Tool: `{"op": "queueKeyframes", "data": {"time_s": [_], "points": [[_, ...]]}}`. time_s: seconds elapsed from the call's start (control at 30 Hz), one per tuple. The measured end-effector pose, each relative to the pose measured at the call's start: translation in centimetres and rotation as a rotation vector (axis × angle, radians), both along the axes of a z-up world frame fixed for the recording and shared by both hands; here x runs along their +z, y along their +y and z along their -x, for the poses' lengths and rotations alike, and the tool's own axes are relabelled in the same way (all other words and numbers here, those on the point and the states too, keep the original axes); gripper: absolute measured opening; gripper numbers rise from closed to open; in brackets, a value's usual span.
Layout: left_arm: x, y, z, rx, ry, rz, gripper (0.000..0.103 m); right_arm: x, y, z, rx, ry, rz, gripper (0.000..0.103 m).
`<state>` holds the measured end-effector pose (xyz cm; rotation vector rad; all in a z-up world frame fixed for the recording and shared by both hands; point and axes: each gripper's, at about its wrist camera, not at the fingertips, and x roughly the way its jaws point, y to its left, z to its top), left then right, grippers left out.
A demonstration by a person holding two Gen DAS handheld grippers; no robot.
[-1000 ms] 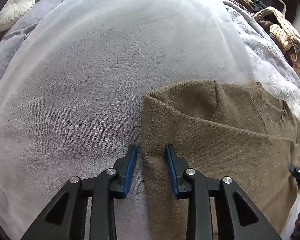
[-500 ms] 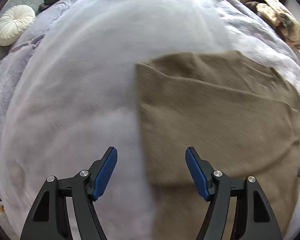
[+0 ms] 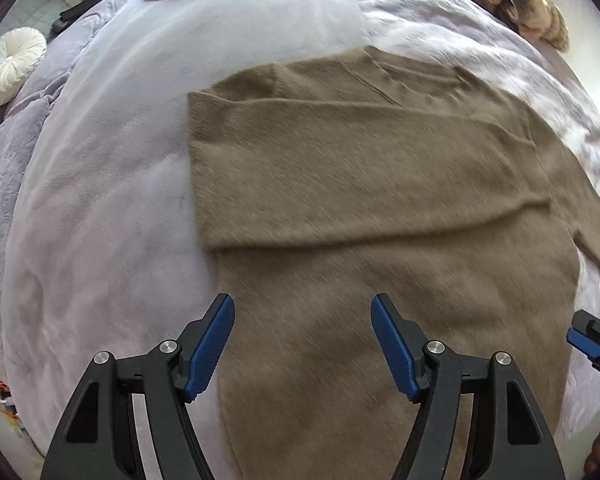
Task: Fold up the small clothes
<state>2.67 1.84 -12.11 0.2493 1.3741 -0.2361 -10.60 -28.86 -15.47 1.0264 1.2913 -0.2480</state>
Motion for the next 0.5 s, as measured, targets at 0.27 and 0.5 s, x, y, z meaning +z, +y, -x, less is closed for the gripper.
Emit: {"op": "queueKeyframes", "data": {"time_s": [0.27,0.5], "points": [[-0.2,-2.8,2.3,-0.05,0.023,-0.026,0.072,-0.7,-0.9,2.3,-0.038,0.006,-0.023,0.059],[-0.3,-5.3,3.5,-0.088,0.025,-0.04,0.072,-1.5,-3.0,3.6,-0.068,0.0,-0.026,0.059]]}}
